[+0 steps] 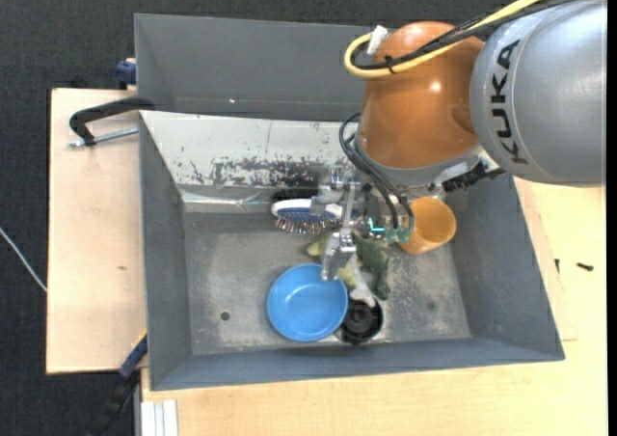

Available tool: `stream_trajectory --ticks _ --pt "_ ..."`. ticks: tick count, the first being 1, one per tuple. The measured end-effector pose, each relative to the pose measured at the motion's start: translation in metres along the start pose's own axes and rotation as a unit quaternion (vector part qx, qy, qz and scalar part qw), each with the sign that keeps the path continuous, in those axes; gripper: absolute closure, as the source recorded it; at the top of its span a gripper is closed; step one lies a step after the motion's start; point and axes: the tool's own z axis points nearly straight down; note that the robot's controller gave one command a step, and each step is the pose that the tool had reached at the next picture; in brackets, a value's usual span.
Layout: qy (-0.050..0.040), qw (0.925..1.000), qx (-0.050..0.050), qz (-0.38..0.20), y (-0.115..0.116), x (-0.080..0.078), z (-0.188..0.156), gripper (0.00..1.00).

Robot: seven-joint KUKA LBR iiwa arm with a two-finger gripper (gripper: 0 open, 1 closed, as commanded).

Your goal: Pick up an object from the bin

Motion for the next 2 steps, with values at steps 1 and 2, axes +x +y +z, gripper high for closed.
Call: stream_trajectory --ticks 1,2 --pt "-0.0062 0.9890 0.000 -0.148 -0.008 0.013 0.145 0.00" --pt "-0.0073 0.9671 0.001 -0.254 -0.006 0.013 0.115 0.00"
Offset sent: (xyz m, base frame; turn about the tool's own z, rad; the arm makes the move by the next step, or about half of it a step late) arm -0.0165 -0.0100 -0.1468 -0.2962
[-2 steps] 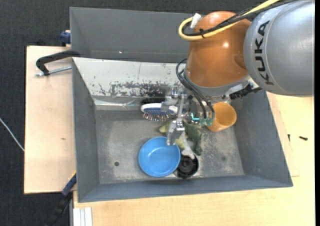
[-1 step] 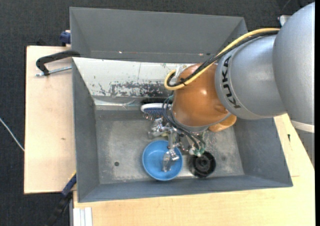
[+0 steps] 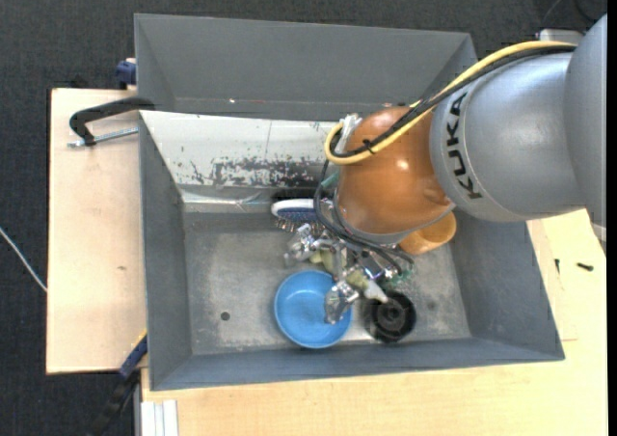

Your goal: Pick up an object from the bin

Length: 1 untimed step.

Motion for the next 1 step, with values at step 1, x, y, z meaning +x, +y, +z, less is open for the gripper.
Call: stream_trajectory --ticks 1 --pt "0.0006 0.9946 -0.001 -0.104 0.0079 -0.0169 0.0009 0.00"
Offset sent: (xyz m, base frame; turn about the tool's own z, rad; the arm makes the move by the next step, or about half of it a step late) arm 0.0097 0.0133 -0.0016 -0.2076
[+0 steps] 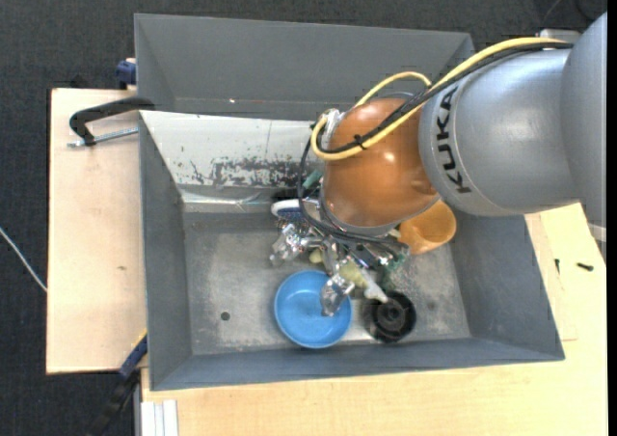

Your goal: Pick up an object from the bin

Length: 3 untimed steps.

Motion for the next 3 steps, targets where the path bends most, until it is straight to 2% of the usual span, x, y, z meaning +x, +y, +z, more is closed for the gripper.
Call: stream_trajectory --ticks 1,2,3 --pt "0.0013 0.9994 -0.001 -0.034 -0.0195 0.0065 0.0281 0.00" --pt "0.0014 0.9995 -0.001 -0.033 -0.0188 0.0048 0.0270 0.00" --pt "-0.0001 0.9995 -0.002 -0.033 -0.0175 0.0024 0.0242 1.00"
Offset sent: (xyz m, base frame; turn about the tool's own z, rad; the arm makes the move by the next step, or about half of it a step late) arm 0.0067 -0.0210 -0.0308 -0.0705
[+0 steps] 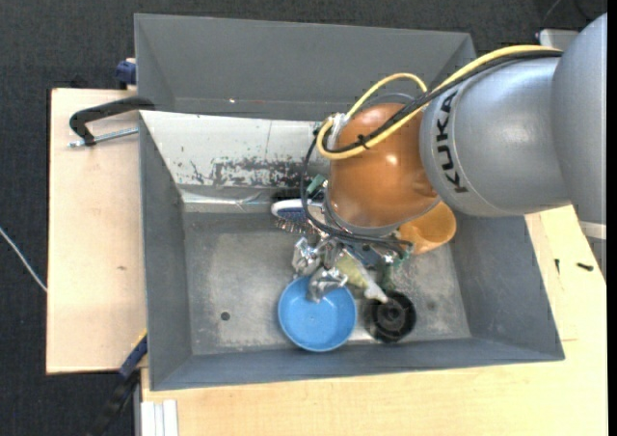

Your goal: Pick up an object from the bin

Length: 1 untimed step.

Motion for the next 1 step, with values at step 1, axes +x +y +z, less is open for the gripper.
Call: stream_trajectory --ticks 1 --pt "-0.0030 1.0000 0.005 0.001 -0.0007 -0.0041 -0.0951 1.00"
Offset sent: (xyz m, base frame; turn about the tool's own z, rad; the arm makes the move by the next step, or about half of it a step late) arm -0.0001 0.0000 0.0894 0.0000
